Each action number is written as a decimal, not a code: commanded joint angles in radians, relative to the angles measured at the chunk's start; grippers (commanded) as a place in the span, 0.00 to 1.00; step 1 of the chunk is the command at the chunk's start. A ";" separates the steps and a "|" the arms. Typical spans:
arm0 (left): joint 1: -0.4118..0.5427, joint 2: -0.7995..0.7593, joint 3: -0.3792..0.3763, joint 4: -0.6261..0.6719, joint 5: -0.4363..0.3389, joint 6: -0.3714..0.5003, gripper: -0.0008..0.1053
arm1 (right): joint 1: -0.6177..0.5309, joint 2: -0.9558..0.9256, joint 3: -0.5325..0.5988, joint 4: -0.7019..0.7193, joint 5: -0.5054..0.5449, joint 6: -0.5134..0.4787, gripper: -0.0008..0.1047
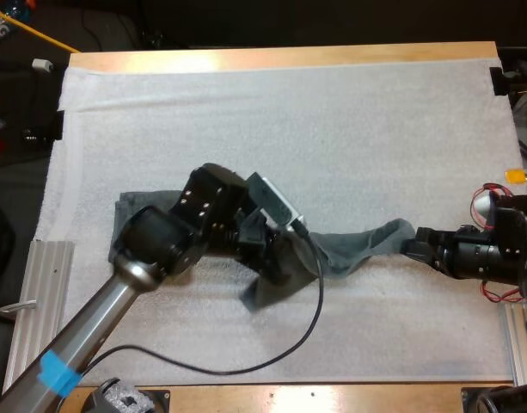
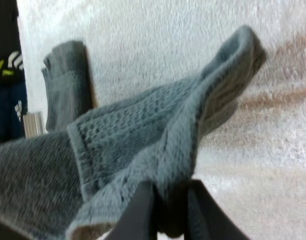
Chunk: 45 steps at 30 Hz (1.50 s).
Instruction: Pick towel from pile, fold and stack
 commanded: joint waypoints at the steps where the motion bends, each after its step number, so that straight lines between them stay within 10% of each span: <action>1: -0.001 -0.029 -0.004 0.025 -0.010 -0.004 0.01 | 0.002 -0.006 -0.022 0.035 -0.010 -0.012 0.01; 19: -0.001 -0.201 -0.004 0.081 -0.023 -0.060 0.01 | 0.002 -0.008 -0.301 0.376 0.051 -0.256 0.01; 39: -0.004 -0.313 -0.004 0.209 -0.036 -0.079 0.01 | 0.002 -0.085 -0.312 0.530 0.043 -0.285 0.01; 45: -0.004 -0.259 0.000 0.171 -0.166 -0.044 0.01 | 0.002 -0.045 -0.297 0.487 0.052 -0.284 0.01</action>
